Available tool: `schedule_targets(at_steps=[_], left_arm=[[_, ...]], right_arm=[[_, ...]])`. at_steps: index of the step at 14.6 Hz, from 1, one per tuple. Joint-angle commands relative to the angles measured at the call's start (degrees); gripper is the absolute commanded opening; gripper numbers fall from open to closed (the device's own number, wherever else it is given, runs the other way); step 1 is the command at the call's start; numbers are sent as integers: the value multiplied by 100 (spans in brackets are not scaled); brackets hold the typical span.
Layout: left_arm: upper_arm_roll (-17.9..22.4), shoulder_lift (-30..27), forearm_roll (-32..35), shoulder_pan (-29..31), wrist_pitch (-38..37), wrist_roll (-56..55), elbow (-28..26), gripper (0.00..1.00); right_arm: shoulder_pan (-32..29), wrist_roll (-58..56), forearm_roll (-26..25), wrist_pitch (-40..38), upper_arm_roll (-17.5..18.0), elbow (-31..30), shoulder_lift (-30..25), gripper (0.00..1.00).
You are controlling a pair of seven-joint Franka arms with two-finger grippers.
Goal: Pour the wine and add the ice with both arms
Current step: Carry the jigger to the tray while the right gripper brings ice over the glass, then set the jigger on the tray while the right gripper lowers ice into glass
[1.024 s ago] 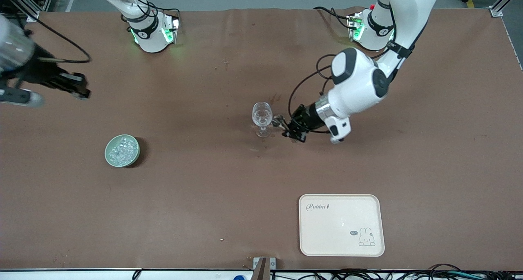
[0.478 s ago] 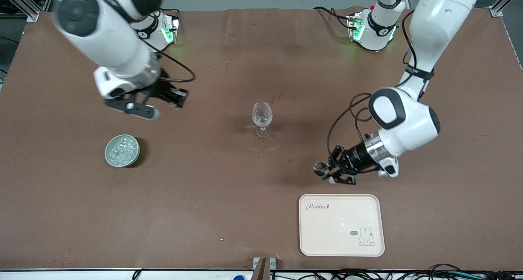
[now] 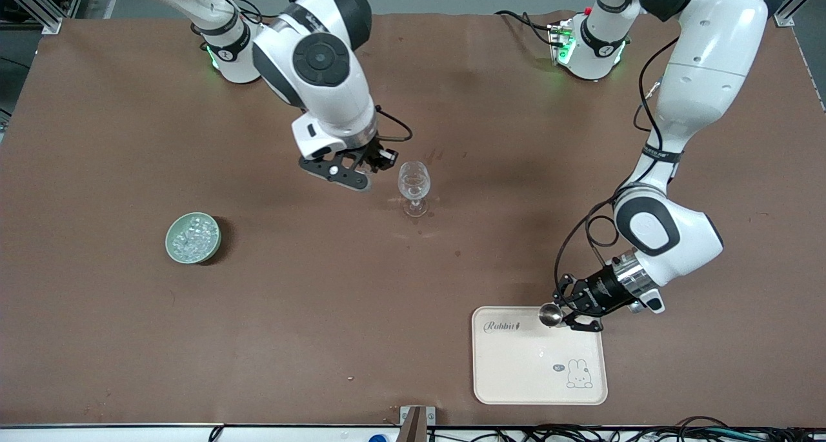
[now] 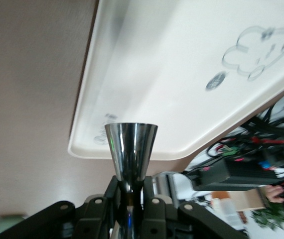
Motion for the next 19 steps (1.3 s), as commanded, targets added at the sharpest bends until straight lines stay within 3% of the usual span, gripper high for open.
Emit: schedule_targets(at_steps=[1, 9, 12, 16, 17, 18, 19], left_arm=[[362, 306, -898, -40, -486, 315, 396, 1], [486, 1123, -1673, -84, -585, 376, 1248, 1], [495, 1203, -2227, -84, -585, 911, 1258, 1], [451, 1239, -2464, -93, -585, 1202, 1275, 5], [451, 1239, -2596, -93, -585, 1307, 1267, 23], [451, 1221, -2702, -84, -585, 1378, 1249, 84], [451, 1186, -2703, -76, -620, 1422, 1232, 100]], right_arm=[[204, 357, -240, -3, 29, 485, 410, 1], [618, 709, -443, 138, 29, 662, 903, 2], [706, 754, -460, 138, 20, 662, 1000, 2], [750, 763, -460, 181, 29, 671, 1035, 5], [776, 771, -460, 173, 29, 662, 1044, 6], [776, 763, -460, 181, 29, 671, 1044, 7], [776, 771, -460, 190, 20, 671, 1044, 8]])
